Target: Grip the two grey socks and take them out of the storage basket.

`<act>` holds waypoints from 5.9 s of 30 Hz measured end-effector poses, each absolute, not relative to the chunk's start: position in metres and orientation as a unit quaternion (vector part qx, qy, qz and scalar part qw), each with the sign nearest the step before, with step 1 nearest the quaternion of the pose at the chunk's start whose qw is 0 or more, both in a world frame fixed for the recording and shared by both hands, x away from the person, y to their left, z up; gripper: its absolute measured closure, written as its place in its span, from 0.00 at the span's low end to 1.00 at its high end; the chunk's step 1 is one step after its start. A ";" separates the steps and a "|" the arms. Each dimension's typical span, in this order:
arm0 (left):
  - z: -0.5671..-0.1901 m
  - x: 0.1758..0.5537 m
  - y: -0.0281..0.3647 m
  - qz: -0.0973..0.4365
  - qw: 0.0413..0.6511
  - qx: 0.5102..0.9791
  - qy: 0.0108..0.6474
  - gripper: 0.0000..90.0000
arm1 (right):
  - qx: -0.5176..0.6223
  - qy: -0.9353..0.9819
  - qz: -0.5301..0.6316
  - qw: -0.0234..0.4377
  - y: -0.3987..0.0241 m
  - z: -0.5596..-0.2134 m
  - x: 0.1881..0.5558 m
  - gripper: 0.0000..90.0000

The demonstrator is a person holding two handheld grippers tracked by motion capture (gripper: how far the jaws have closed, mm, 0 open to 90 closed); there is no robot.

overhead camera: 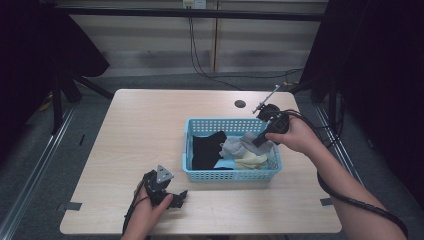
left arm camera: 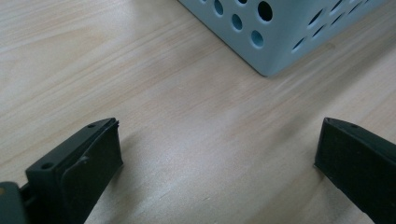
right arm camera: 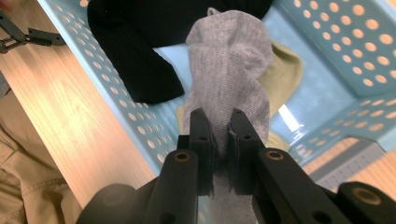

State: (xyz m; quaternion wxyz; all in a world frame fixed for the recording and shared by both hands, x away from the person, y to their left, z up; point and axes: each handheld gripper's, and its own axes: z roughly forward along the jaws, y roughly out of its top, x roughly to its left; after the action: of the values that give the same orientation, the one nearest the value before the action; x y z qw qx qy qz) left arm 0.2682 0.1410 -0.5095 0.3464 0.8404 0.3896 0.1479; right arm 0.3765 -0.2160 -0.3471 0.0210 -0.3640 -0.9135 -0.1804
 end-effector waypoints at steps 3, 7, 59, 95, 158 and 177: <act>-0.510 0.268 0.141 0.148 0.346 0.840 0.390 0.00 | -0.369 -0.911 -0.185 0.019 -0.222 -0.344 0.376 0.92; -0.510 0.268 0.141 0.148 0.347 0.840 0.390 0.00 | -0.375 -0.907 -0.193 0.016 -0.232 -0.340 0.377 0.92; -0.510 0.268 0.141 0.148 0.347 0.840 0.391 0.00 | -0.456 -0.870 -0.187 -0.013 -0.338 -0.345 0.360 0.92; -0.509 0.268 0.141 0.149 0.344 0.842 0.388 0.00 | -0.485 -0.860 -0.162 0.001 -0.338 -0.413 0.376 0.90; -0.510 0.268 0.141 0.148 0.346 0.840 0.389 0.00 | -0.400 -0.893 -0.205 -0.030 -0.229 -0.383 0.392 0.33; -0.510 0.268 0.141 0.148 0.347 0.839 0.391 0.00 | -0.354 -0.913 -0.204 -0.016 -0.183 -0.422 0.403 0.33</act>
State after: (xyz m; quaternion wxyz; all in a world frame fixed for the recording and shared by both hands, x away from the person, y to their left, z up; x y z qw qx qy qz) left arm 0.2680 0.1409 -0.5097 0.3472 0.8394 0.3911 0.1479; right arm 0.4025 -0.1825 -0.4222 -0.0165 -0.3541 -0.9125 -0.2042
